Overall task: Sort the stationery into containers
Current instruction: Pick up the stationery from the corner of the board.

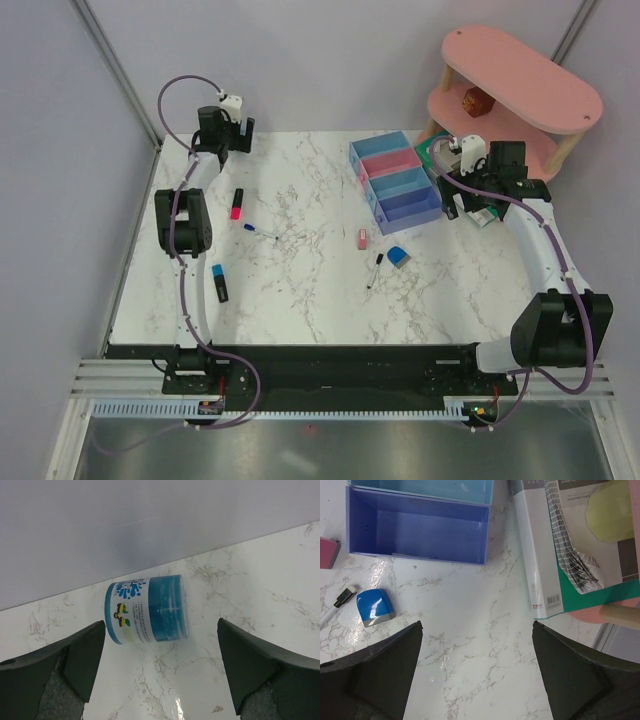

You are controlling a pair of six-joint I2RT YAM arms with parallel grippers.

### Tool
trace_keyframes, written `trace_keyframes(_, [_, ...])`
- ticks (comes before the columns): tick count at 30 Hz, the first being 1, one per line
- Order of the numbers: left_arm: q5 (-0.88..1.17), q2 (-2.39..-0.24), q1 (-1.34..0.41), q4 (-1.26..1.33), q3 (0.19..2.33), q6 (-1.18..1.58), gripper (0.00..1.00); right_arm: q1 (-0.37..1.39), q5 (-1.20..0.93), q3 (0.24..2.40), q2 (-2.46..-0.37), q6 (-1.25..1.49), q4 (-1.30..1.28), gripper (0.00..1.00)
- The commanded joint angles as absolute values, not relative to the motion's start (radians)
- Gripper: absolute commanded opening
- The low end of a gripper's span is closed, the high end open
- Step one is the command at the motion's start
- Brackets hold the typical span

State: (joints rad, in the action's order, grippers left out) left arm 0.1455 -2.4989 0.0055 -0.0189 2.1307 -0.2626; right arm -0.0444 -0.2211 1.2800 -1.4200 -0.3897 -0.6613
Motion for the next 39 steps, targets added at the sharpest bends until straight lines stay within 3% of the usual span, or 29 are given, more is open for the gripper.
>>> trace_keyframes(1, [0.039, -2.519, 0.014, 0.09, 2.175, -0.259, 1.0, -0.044, -0.222, 1.292, -1.425, -0.397, -0.64, 0.98])
trace_keyframes(18, [0.074, -2.654, 0.031, 0.014, 2.37, -0.21, 1.0, -0.044, -0.202, 1.324, -1.446, -0.39, -0.652, 0.98])
trace_keyframes(39, [0.127, -2.625, 0.011, -0.124, 2.373, -0.221, 1.0, -0.046, -0.207, 1.371, -1.448, -0.373, -0.669, 0.98])
